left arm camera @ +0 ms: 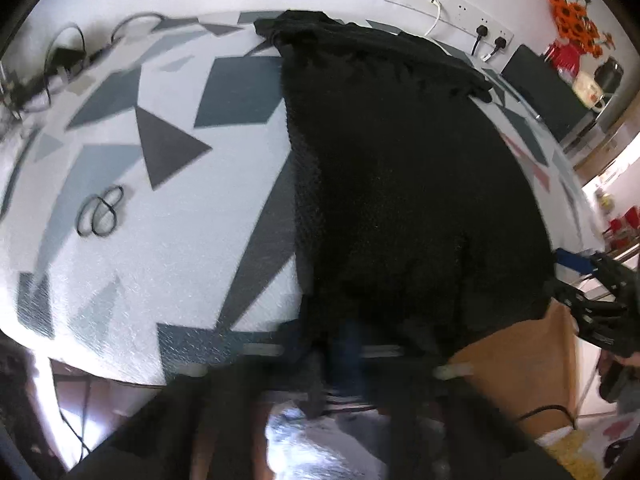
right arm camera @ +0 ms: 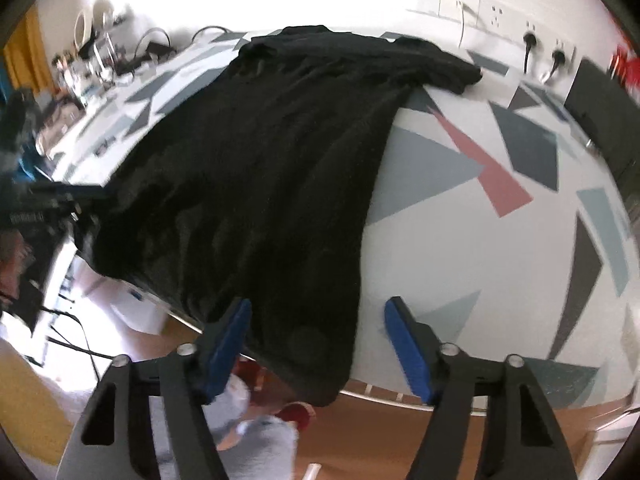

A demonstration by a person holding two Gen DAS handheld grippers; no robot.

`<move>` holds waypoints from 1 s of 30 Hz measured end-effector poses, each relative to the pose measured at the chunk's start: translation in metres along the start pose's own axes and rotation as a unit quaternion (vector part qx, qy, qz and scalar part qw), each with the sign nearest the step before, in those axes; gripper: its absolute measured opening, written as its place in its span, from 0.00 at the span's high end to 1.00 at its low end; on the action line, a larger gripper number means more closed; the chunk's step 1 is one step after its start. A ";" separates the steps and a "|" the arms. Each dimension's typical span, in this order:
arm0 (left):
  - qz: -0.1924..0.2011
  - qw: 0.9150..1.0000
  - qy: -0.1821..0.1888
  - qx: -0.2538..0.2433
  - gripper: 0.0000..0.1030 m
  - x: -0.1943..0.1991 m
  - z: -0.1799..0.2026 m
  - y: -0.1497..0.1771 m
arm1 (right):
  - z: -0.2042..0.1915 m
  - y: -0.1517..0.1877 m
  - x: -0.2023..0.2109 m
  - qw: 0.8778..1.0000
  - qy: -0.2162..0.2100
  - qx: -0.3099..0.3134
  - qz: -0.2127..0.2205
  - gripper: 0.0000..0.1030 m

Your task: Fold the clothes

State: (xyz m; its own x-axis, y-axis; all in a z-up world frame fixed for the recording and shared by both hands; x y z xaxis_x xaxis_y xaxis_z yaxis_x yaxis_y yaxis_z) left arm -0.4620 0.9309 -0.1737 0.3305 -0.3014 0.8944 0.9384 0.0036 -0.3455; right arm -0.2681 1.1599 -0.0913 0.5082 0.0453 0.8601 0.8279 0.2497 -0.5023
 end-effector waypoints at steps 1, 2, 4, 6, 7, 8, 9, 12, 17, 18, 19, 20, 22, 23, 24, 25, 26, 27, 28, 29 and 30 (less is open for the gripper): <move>-0.002 1.000 0.008 0.005 0.95 0.001 0.000 0.000 | 0.000 0.000 0.000 1.000 0.012 0.007 -0.002 0.68; 0.000 1.000 0.013 0.005 0.95 0.003 0.000 0.000 | -0.001 -0.001 0.000 1.000 0.002 0.007 -0.003 0.89; 0.004 1.000 0.018 0.000 0.95 0.008 0.003 0.000 | -0.004 -0.004 -0.001 1.000 -0.023 0.010 -0.008 0.94; 0.013 1.000 0.027 -0.004 0.96 0.018 0.005 -0.002 | -0.003 -0.008 0.000 0.999 -0.040 0.013 -0.003 0.97; 0.019 0.999 0.034 -0.002 0.96 0.025 0.006 -0.005 | 0.001 -0.011 0.003 0.999 -0.054 0.001 0.003 0.97; 0.026 0.999 0.042 -0.001 0.96 0.032 0.007 -0.007 | 0.009 -0.015 0.010 0.997 -0.071 -0.019 0.017 0.97; 0.035 0.998 0.051 0.000 0.96 0.041 0.008 -0.010 | 0.017 -0.019 0.019 0.996 -0.079 -0.034 0.034 0.97; 0.061 0.995 0.077 -0.007 0.96 0.065 0.018 -0.014 | 0.038 -0.027 0.052 0.991 -0.092 -0.053 0.084 0.97; 0.105 0.987 0.119 -0.022 0.96 0.106 0.036 -0.019 | 0.054 -0.033 0.103 0.981 -0.112 -0.048 0.151 0.97; 0.113 0.985 0.127 -0.025 0.96 0.114 0.040 -0.019 | 0.056 -0.034 0.113 0.979 -0.113 -0.045 0.163 0.97; 0.122 0.983 0.136 -0.028 0.96 0.122 0.044 -0.020 | 0.057 -0.035 0.123 0.977 -0.114 -0.044 0.176 0.97; 0.129 0.981 0.143 -0.031 0.96 0.130 0.047 -0.021 | 0.057 -0.037 0.132 0.975 -0.115 -0.043 0.187 0.97; 0.139 0.979 0.147 -0.033 0.96 0.139 0.048 -0.025 | 0.058 -0.041 0.150 0.971 -0.115 -0.041 0.207 0.97; 0.144 0.978 0.150 -0.033 0.96 0.144 0.048 -0.027 | 0.059 -0.043 0.157 0.969 -0.115 -0.041 0.215 0.97; 0.147 0.977 0.153 -0.027 0.96 0.146 0.047 -0.031 | 0.061 -0.045 0.162 0.967 -0.114 -0.042 0.222 0.97; 0.150 0.976 0.156 -0.020 0.96 0.148 0.046 -0.036 | 0.062 -0.047 0.167 0.966 -0.113 -0.044 0.230 0.97; 0.153 0.976 0.157 -0.011 0.96 0.149 0.045 -0.043 | 0.066 -0.051 0.166 0.965 -0.109 -0.048 0.232 0.97; 0.156 0.975 0.158 -0.003 0.96 0.149 0.043 -0.050 | 0.069 -0.056 0.164 0.966 -0.103 -0.053 0.232 0.97; 0.156 0.975 0.158 0.004 0.96 0.148 0.042 -0.059 | 0.073 -0.060 0.162 0.966 -0.098 -0.058 0.232 0.97; 0.155 0.975 0.158 0.012 0.96 0.146 0.040 -0.069 | 0.076 -0.065 0.159 0.966 -0.092 -0.062 0.232 0.97; 0.153 0.975 0.158 0.021 0.96 0.142 0.040 -0.081 | 0.080 -0.070 0.157 0.967 -0.087 -0.067 0.231 0.97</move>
Point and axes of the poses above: each gripper's, at about its wrist camera, not at the fingertips, and x roughly against the way its jaws point, z to its right, y to its underside, the point moved 4 cm from there along -x, roughly the way its jaws point, and after that the axes turned 13 degrees about x, right-handed, at the moved point
